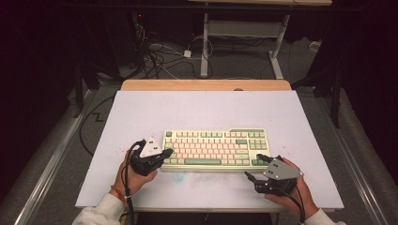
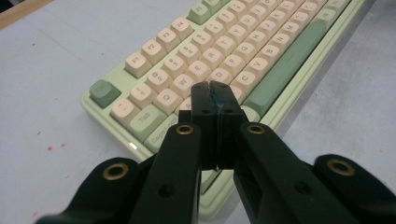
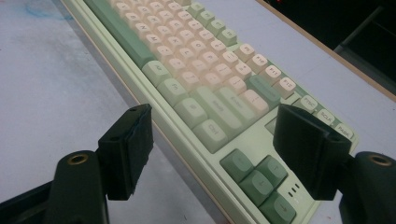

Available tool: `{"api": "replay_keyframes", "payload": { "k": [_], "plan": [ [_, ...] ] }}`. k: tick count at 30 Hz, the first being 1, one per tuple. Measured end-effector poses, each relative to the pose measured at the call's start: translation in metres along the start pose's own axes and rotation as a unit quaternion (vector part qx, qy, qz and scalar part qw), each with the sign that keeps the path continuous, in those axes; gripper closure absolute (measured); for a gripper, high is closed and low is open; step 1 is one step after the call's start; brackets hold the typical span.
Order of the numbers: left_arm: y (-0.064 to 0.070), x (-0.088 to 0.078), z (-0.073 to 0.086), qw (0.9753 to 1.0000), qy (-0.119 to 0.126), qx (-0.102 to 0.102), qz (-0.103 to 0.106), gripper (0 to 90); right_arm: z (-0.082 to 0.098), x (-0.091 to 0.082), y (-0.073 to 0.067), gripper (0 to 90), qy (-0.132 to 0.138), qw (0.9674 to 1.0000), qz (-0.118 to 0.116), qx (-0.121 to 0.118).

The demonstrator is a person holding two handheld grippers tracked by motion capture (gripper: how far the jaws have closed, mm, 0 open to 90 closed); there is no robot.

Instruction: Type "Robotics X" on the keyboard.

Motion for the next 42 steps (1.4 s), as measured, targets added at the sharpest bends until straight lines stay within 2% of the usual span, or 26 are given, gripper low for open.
{"api": "replay_keyframes", "payload": {
  "k": [1, 6, 11, 17, 20, 26, 33, 37, 42],
  "plan": [
    [0.001, 0.004, -0.002, 1.0000, -0.003, 0.001, 0.007, 87.0, 0.000, 0.000, 0.000, 29.2, -0.001, 1.0000, 0.000, 0.002],
    [0.006, 0.020, -0.011, 0.9996, -0.021, 0.018, 0.008, 86.9, 0.002, -0.001, -0.002, 29.2, -0.004, 1.0000, -0.001, 0.001],
    [0.006, 0.031, -0.017, 0.9994, -0.027, 0.016, 0.017, 86.6, 0.003, -0.001, -0.002, 29.2, -0.007, 1.0000, -0.001, 0.000],
    [0.007, 0.042, -0.022, 0.9987, -0.040, 0.025, 0.018, 86.5, 0.003, -0.001, -0.002, 29.3, -0.009, 1.0000, -0.003, 0.000],
    [0.007, 0.045, -0.022, 0.9983, -0.046, 0.032, 0.014, 86.5, 0.003, 0.000, -0.002, 29.4, -0.009, 0.9999, -0.004, -0.001],
    [0.004, 0.049, -0.021, 0.9982, -0.052, 0.028, 0.009, 85.9, 0.003, 0.001, -0.002, 29.4, -0.013, 0.9999, -0.007, -0.002],
    [0.004, 0.050, -0.021, 0.9979, -0.056, 0.033, 0.004, 85.5, 0.004, 0.002, -0.002, 29.7, -0.016, 0.9998, -0.006, -0.006],
    [0.007, 0.055, -0.018, 0.9969, -0.065, 0.044, 0.001, 87.1, 0.004, 0.003, -0.003, 29.9, -0.021, 0.9997, -0.007, -0.011],
    [0.009, 0.050, -0.021, 0.9969, -0.060, 0.051, -0.004, 86.6, 0.002, 0.000, -0.004, 30.5, -0.012, 0.9998, -0.004, -0.015]
  ]
}}
Point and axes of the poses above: each handheld gripper's, and its own axes: x roughly forward along the jaws, z roughly out of its underside, y roughly to its right, the point moved 3 cm from there along x, roughly forward along the jaws, and after that the axes turned 8 degrees about -z, right-handed, at the moved point
